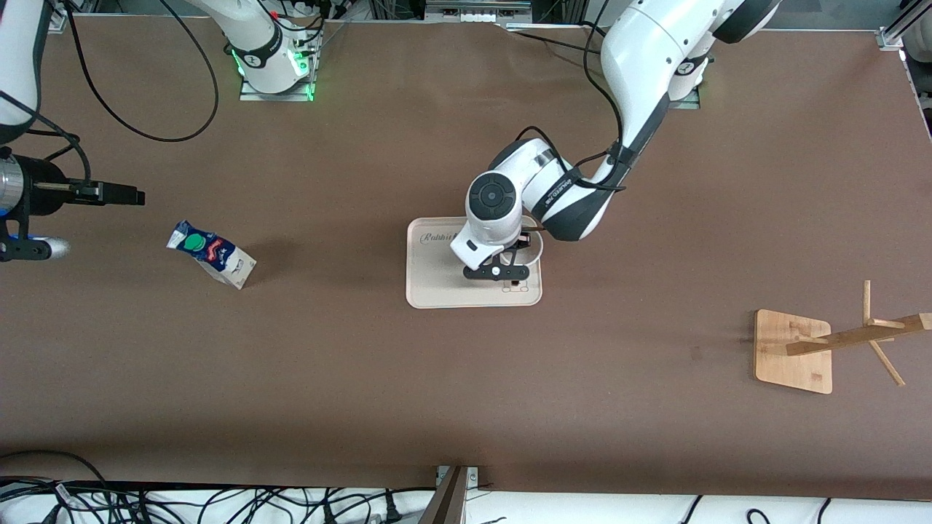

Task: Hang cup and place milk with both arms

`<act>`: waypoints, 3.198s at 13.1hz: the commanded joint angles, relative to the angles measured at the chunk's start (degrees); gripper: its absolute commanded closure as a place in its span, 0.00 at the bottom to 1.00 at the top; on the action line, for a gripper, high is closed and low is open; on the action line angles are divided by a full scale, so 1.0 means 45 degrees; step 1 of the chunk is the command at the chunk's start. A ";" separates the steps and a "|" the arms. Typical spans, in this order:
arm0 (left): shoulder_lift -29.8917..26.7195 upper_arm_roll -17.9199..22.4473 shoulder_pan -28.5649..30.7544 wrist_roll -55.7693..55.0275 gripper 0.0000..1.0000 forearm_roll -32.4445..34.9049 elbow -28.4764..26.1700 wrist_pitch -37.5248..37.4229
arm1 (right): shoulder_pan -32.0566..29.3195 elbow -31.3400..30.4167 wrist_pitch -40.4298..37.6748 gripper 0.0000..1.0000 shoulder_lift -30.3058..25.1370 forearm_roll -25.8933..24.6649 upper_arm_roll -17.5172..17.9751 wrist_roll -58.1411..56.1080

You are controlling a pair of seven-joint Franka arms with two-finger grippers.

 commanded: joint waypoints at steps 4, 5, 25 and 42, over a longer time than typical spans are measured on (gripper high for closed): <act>-0.2750 -0.0006 0.2373 0.0952 1.00 0.0196 0.0042 -0.1879 | 0.0615 0.0831 -0.0342 0.00 -0.0637 -0.0601 0.0065 0.1713; -0.3044 -0.0006 0.2842 0.1479 1.00 0.0253 0.0042 -0.1958 | 0.0615 0.1027 -0.0187 0.00 -0.0637 -0.0562 0.0084 0.1736; -0.4843 0.0013 0.9643 0.8887 1.00 -0.1699 0.1272 -0.5845 | -0.5517 -0.1179 0.3844 0.00 -0.2317 -0.2749 0.7545 0.2401; -0.3125 -0.0006 1.0637 1.0391 1.00 -0.1914 0.3226 -0.5045 | -0.3154 -0.0983 -0.0690 0.00 -0.3137 -0.3999 0.8054 0.1911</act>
